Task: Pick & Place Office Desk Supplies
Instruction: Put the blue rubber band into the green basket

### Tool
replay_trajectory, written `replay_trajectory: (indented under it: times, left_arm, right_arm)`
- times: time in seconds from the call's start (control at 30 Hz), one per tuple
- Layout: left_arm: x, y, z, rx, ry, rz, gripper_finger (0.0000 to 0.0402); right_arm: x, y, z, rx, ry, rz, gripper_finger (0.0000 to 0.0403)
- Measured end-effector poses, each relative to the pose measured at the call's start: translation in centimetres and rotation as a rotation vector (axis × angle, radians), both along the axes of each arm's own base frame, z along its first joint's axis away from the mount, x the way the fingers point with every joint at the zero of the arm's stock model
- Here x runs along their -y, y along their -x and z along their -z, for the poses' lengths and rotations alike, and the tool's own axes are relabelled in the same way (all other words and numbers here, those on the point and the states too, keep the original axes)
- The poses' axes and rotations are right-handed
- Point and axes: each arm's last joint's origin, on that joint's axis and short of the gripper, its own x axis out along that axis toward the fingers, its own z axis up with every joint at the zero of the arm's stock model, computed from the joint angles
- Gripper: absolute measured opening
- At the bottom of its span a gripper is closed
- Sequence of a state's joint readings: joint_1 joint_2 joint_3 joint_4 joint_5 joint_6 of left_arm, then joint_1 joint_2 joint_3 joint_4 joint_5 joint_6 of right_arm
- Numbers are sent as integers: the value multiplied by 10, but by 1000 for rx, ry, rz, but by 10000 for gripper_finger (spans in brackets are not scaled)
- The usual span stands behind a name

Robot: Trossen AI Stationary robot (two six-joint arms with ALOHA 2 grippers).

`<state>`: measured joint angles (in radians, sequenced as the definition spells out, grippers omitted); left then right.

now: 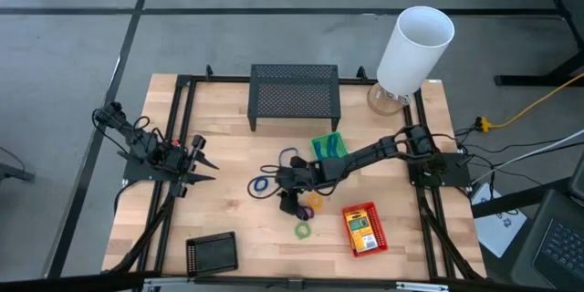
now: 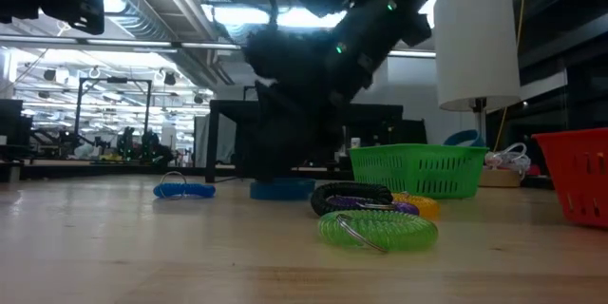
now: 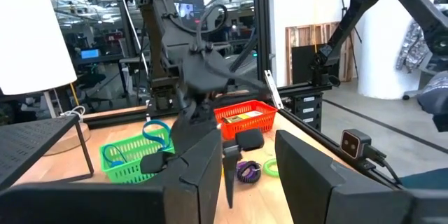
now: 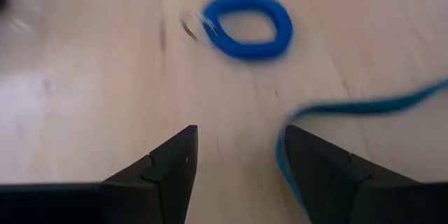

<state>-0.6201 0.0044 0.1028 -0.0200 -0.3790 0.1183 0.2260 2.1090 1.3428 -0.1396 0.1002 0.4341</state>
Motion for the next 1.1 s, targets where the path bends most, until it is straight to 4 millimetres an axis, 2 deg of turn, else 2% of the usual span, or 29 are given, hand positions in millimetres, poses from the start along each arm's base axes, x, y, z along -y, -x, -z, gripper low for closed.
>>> replay_trajectory:
  times: [0.4, 0.5, 0.63, 0.93, 1.1]
  left_arm:
    - [0, 0, 0, 0, 0, 0, 129]
    - [0, 0, 0, 0, 0, 0, 129]
    - [0, 0, 0, -1, 2, -1, 129]
    - [0, 0, 0, -5, 17, 0, 129]
    - [0, 0, 1, -8, 10, -1, 129]
  right_arm:
    - [2, 3, 5, 0, 10, 25, 216]
    - [4, 3, 6, -3, 34, 40, 206]
    - [4, 5, 7, -17, 46, 43, 160]
    - [6, 6, 13, -60, 47, 26, 18]
    - [8, 4, 17, -59, 58, -6, 10]
